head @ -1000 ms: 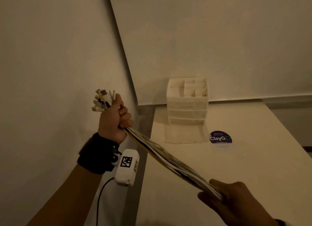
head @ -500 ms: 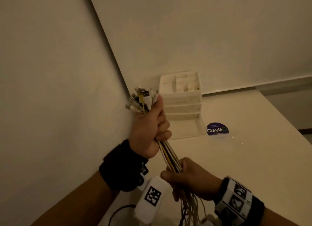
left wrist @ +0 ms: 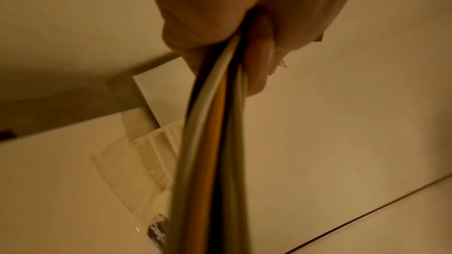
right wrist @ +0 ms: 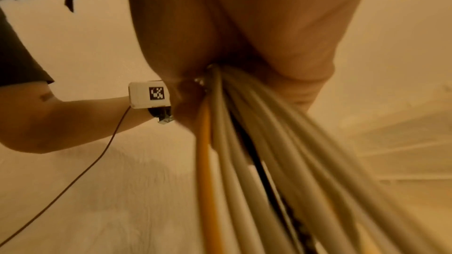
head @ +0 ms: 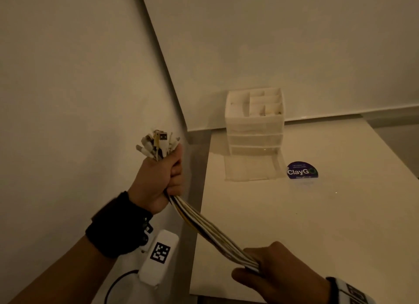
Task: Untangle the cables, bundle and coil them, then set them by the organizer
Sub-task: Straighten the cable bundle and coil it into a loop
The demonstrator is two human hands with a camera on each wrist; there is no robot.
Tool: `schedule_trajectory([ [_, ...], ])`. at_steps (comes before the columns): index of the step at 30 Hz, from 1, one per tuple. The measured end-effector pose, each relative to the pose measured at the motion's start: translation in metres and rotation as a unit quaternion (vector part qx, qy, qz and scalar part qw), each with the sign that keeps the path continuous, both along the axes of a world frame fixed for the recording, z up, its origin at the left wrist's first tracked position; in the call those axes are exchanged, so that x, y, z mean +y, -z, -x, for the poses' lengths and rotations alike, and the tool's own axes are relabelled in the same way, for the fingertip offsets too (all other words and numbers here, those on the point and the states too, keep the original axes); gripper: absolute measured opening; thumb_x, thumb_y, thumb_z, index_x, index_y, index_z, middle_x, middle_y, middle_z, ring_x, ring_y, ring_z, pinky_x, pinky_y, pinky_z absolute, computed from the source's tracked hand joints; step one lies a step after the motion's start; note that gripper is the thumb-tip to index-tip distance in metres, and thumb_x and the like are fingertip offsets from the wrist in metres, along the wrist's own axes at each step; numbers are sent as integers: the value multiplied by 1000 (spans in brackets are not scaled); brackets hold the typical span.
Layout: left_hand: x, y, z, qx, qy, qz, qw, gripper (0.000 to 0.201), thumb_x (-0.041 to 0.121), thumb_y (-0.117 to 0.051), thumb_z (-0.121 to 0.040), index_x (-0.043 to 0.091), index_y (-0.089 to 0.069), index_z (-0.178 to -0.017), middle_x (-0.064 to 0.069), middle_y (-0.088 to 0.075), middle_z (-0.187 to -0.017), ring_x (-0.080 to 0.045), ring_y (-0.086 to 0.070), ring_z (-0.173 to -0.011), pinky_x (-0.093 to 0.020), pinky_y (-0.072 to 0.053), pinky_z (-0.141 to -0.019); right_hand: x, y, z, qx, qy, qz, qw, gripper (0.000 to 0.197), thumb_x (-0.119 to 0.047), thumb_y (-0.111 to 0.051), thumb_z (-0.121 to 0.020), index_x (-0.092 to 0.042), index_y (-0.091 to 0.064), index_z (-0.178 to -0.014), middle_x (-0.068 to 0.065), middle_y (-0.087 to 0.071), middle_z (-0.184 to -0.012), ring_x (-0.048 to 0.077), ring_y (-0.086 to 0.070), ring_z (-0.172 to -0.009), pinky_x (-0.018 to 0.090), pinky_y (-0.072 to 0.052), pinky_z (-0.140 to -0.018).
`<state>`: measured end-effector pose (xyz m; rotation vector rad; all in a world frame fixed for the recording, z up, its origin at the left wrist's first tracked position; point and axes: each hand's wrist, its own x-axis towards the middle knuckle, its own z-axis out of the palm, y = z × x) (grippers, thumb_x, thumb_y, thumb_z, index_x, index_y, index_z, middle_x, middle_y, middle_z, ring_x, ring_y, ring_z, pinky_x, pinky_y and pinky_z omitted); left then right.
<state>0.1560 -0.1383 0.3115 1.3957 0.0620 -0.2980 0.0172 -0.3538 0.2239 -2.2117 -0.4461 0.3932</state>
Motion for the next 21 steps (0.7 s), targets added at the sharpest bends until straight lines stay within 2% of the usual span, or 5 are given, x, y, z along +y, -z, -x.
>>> schedule_trajectory([
  [6, 3, 43, 9, 47, 6, -113, 992, 38, 24, -56, -97, 21, -38, -63, 4, -24, -51, -7, -18, -36, -14, -19, -36, -9, -12, 8, -123, -16, 124, 984, 19, -42, -51, -85, -30, -38, -79, -8, -52, -68, 11, -58, -66, 26, -38, -58],
  [9, -16, 59, 18, 58, 68, -179, 980, 39, 20, -59, -95, 21, -37, -63, 3, -24, -51, -9, -18, -38, -16, -19, -38, -11, -35, 6, -265, -96, 204, 938, 25, -44, -51, -69, -29, -32, -75, -13, -49, -57, 1, -47, -44, 14, -15, -42],
  [13, -53, 69, 40, 27, 167, -206, 964, 43, 4, -67, -86, 17, -36, -59, 0, -22, -51, -14, -20, -40, -21, -25, -40, -18, -47, 8, -316, -129, 29, 939, 21, -28, -58, -69, -30, -39, -77, -10, -46, -61, 2, -39, -50, 11, -22, -52],
  [17, -78, 78, 56, -62, 186, -153, 968, 22, -1, -69, -82, 3, -56, -65, -11, -27, -60, -23, -37, -46, -27, -46, -45, -29, -47, 8, -299, 41, -209, 930, 10, -13, -52, -66, -21, -51, -73, -11, -47, -60, 1, -40, -50, 15, -32, -52],
  [21, -102, 69, 67, -136, 227, -81, 961, 20, 15, -68, -85, 4, -61, -70, -6, -61, -59, -5, -57, -58, -12, -48, -67, -33, -37, -5, -283, 187, -367, 866, 6, -18, -60, -70, -14, -55, -71, 2, -56, -59, 26, -50, -44, 28, -40, -46],
])
